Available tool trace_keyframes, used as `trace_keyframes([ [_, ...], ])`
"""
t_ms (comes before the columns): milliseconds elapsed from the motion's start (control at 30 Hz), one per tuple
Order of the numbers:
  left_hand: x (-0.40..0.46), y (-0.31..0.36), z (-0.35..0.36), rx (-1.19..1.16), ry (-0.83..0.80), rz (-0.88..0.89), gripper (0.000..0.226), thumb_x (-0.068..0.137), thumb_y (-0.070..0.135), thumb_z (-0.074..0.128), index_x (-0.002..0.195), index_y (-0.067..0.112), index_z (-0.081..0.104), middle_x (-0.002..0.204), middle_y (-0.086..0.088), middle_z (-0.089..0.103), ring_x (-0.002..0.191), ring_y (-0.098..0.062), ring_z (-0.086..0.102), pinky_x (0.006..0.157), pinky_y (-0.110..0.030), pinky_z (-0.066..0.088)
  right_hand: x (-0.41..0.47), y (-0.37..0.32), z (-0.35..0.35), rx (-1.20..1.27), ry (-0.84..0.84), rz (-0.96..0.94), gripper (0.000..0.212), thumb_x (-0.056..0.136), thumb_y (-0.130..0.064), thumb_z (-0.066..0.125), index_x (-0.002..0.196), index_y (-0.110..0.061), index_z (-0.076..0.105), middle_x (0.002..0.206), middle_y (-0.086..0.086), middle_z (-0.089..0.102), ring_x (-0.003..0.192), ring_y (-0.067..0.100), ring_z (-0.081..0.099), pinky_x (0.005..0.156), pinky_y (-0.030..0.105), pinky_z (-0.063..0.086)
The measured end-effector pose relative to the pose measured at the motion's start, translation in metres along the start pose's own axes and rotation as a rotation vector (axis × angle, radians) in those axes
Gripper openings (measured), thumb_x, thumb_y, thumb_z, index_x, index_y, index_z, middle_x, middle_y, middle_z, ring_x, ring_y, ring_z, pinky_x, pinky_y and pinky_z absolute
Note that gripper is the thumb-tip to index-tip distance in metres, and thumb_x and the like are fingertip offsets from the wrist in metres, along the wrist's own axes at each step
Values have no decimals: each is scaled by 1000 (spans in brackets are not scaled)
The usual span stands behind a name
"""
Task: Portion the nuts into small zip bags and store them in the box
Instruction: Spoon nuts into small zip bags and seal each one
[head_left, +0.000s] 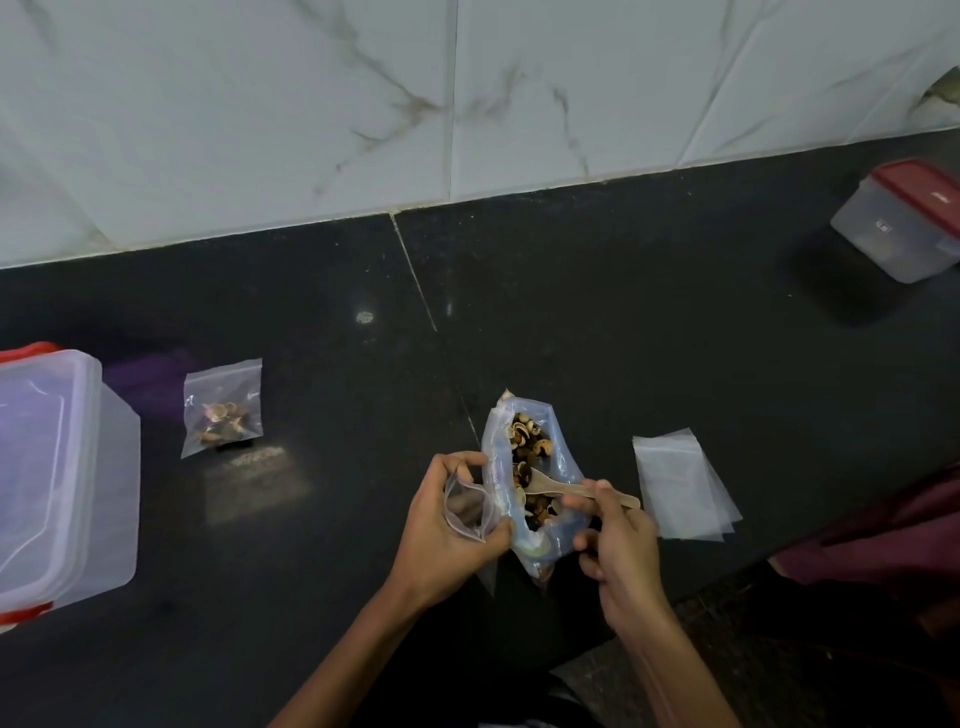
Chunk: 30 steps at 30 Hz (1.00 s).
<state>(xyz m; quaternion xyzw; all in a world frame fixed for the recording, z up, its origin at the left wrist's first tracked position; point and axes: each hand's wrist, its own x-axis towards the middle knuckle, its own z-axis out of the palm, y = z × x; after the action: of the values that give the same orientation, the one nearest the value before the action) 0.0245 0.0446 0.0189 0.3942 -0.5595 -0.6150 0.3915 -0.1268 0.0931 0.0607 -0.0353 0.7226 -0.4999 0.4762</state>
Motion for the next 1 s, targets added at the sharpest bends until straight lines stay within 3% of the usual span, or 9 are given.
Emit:
trace_keyframes([
  [133, -1, -3, 0, 8, 61, 15, 49, 63, 18, 79, 97, 18, 43, 115, 8, 56, 103, -21, 67, 79, -39, 59, -3, 3, -5, 76, 8, -20, 24, 99, -27, 45, 91, -15, 65, 72, 0, 67, 39, 5, 39, 31, 13, 25],
  [300, -3, 2, -1, 99, 141, 40, 54, 58, 34, 81, 101, 32, 49, 108, 13, 57, 101, -15, 63, 83, -25, 54, -5, 2, -12, 163, 26, -53, 20, 99, -23, 45, 92, -16, 63, 65, -3, 65, 35, 3, 37, 30, 14, 23],
  [533, -7, 11, 0, 145, 187, 105, 54, 59, 36, 80, 101, 23, 48, 97, 12, 57, 87, -9, 61, 75, -15, 49, -4, 0, -19, 175, 22, -104, 18, 99, -22, 46, 97, -15, 62, 67, -2, 64, 35, 2, 38, 29, 14, 22],
  [733, -10, 15, -1, 139, 209, 159, 46, 65, 28, 77, 101, 16, 49, 93, 10, 60, 82, -9, 63, 74, -15, 50, -18, -11, -22, 172, 6, -177, 19, 99, -24, 45, 97, -16, 62, 67, -2, 63, 34, 3, 39, 29, 14, 22],
  [867, -10, 16, -2, 149, 214, 164, 46, 67, 23, 78, 103, 15, 51, 96, 10, 61, 84, -8, 64, 75, -14, 50, -45, -27, -15, 179, -92, -249, 22, 98, -26, 43, 95, -16, 63, 60, -5, 64, 33, 4, 36, 29, 14, 20],
  [1000, -6, 15, -3, 179, 189, 174, 53, 67, -4, 82, 107, 12, 51, 98, 15, 64, 89, -5, 64, 77, -11, 48, -66, -25, -1, 103, -189, -329, 25, 95, -28, 44, 92, -14, 64, 59, -2, 63, 32, 5, 37, 30, 15, 24],
])
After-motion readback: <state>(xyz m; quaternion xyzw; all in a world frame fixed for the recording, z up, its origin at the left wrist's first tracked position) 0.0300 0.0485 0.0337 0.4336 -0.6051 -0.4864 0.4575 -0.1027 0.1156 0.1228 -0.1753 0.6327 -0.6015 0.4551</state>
